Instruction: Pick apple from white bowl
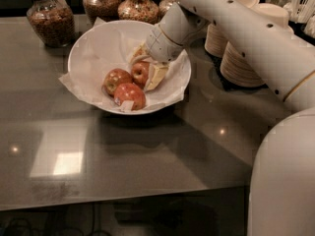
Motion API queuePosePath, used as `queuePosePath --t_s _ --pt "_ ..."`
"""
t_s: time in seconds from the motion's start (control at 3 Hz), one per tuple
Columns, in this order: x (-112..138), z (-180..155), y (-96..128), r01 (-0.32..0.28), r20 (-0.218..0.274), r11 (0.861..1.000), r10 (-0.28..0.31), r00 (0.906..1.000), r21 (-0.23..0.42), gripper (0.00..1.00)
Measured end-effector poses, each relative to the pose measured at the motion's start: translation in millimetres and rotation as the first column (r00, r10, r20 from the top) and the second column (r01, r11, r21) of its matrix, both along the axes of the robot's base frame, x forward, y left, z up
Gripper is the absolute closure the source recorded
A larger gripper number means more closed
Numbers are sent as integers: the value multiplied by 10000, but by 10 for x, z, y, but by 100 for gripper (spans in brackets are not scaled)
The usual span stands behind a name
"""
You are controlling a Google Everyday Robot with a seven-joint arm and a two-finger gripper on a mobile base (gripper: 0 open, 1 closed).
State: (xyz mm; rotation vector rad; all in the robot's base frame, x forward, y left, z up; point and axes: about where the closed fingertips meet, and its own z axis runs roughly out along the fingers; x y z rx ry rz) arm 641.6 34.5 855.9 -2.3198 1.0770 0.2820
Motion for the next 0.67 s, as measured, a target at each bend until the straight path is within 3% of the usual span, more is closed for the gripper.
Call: queuePosePath --t_s 0.33,0.67 --pt "0 0 0 0 0 10000 0 10000 0 88" --pt "0 0 0 0 0 10000 0 10000 0 100"
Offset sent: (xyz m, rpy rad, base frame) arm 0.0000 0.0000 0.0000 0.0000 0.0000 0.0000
